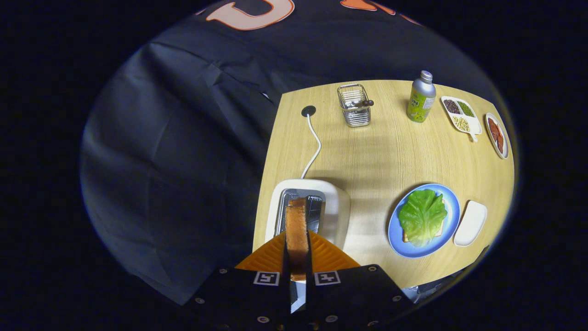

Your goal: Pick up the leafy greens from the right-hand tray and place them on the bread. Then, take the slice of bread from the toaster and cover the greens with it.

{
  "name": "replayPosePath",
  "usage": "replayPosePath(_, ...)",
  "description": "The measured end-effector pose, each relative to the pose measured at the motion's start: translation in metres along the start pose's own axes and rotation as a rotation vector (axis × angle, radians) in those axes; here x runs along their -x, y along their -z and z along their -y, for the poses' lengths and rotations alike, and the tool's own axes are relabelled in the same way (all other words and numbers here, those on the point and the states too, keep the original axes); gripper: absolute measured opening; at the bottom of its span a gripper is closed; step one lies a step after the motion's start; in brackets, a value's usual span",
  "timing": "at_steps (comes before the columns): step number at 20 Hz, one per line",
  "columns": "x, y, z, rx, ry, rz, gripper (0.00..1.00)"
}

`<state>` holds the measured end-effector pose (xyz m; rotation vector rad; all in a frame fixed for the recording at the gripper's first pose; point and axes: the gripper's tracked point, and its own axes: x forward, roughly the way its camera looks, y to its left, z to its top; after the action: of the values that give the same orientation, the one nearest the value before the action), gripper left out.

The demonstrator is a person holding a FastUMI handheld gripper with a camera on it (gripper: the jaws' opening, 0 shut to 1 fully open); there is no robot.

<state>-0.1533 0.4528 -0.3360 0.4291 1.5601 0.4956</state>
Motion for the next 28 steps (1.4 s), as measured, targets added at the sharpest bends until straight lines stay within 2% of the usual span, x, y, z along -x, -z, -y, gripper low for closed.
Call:
replayPosePath(6, 0.036, -0.001, 0.027, -0.02, -0.058, 0.044, 0.13)
replayPosePath(12, 0.064, 0.005, 0.075, -0.059, -0.094, 0.075, 0.13)
replayPosePath(21, 0.059, 0.02, 0.143, -0.091, -0.13, 0.13, 0.13)
replayPosePath(28, 0.031, 0.03, 0.2, -0.162, -0.131, 0.129, 0.13)
